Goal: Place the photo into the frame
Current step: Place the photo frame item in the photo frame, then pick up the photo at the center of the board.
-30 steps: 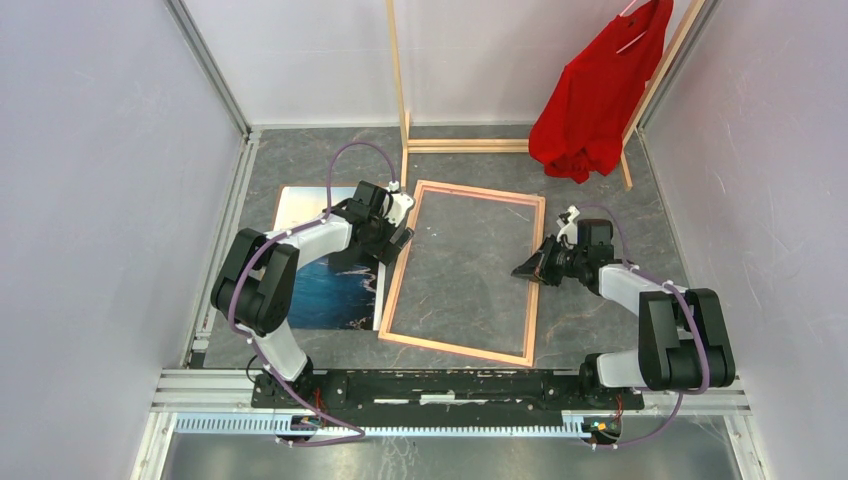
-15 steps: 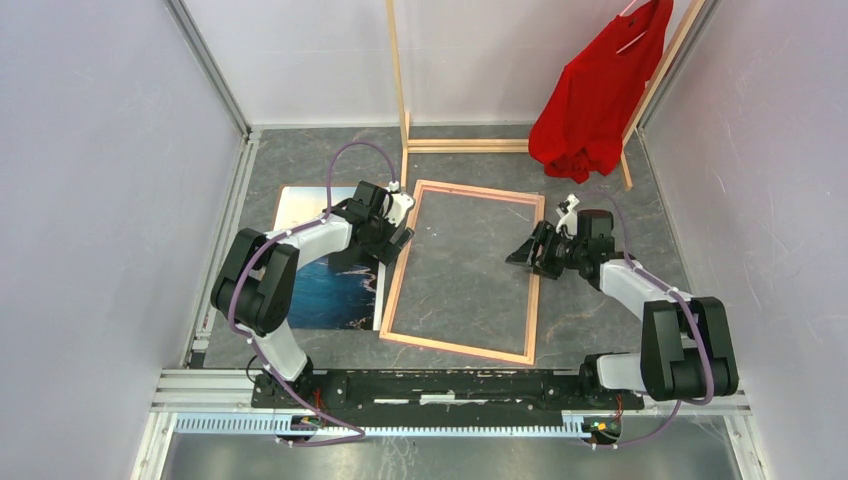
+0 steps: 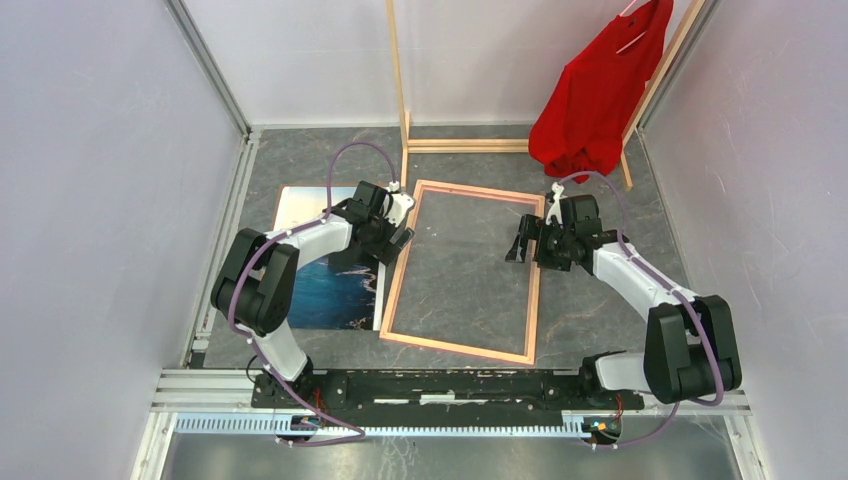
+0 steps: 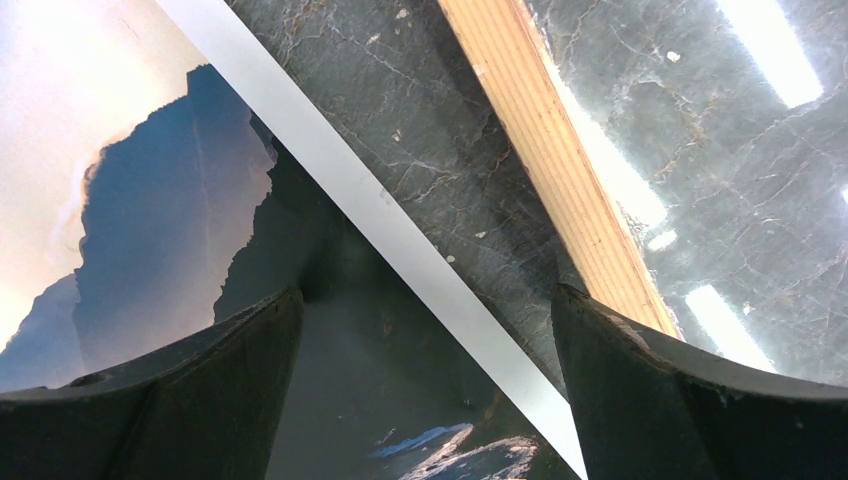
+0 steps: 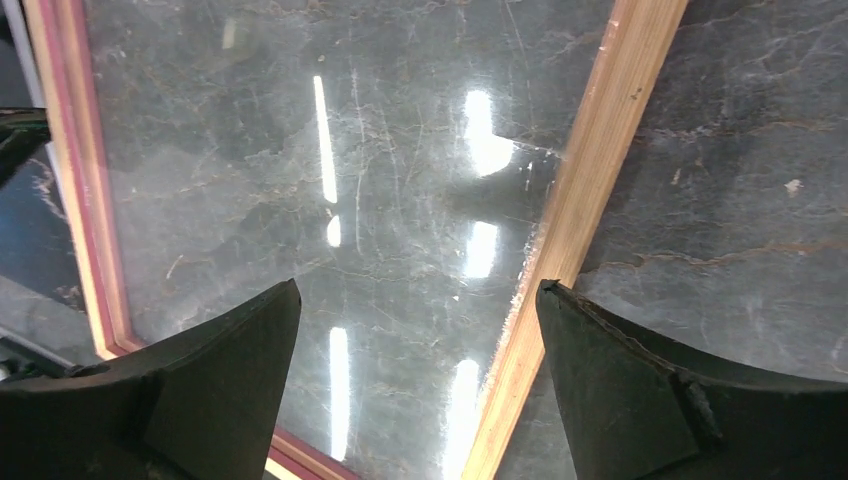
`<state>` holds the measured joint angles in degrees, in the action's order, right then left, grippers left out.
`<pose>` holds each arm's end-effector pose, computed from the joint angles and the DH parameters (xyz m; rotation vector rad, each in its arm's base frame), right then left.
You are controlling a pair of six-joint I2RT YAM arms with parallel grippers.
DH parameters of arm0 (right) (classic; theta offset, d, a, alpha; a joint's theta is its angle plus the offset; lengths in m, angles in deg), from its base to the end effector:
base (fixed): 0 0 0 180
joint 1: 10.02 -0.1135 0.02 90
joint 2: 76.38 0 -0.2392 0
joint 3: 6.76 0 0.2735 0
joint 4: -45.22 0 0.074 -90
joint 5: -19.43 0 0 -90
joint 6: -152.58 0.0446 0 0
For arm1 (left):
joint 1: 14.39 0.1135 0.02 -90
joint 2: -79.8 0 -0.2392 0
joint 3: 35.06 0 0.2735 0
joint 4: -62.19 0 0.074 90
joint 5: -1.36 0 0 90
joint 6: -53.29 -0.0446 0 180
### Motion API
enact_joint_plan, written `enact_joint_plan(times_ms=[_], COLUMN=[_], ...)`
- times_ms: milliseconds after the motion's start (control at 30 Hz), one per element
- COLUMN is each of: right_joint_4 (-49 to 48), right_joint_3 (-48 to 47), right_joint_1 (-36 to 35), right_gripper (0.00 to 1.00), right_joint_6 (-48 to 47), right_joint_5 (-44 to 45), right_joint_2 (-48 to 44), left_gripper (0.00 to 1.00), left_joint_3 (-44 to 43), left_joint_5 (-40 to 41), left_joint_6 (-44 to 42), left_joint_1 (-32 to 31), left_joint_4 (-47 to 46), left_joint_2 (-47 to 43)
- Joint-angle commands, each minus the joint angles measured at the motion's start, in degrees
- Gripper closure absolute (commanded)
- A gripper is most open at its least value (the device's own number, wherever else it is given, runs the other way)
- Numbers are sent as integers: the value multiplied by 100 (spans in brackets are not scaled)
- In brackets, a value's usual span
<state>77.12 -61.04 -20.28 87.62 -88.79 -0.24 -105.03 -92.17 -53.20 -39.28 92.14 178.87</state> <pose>0.2783 0.0645 0.1500 0.1960 2.5550 0.6449 0.3233 -0.1530 0.1151 0.9409 2.4284 -0.1328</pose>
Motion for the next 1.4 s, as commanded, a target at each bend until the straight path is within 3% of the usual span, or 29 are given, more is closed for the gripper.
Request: enact_joint_plan(times_ms=[0, 367, 600, 933, 1100, 1200, 1367], right_joint_4=[291, 392, 111, 111, 169, 152, -306], right_joint_3=[-370, -321, -210, -735, -1239, -1602, -2400], right_joint_1=[-123, -552, -551, -344, -444, -904, -2131], right_gripper=[5, 5, 4, 5, 5, 4, 4], right_joint_6=[-267, -264, -165, -321, -168, 97, 722], right_joint_5=[485, 1039, 888, 550, 688, 901, 1103], right_joint_2=[82, -27, 312, 773, 725, 741, 1314], left_gripper=[0, 0, 0, 0, 0, 0, 0], left_joint_3=[88, 81, 84, 52, -364, -817, -1522], left_joint_5=[-88, -124, -197, -369, -394, -512, -383], left_joint_6=[-249, -276, -232, -116, -50, -97, -513], left_joint_1=[-69, -70, -69, -82, -22, 452, 1796], left_joint_4=[153, 181, 197, 269, 708, 1027, 1479], left_joint_2=[-41, -50, -85, -238, -348, -544, -703])
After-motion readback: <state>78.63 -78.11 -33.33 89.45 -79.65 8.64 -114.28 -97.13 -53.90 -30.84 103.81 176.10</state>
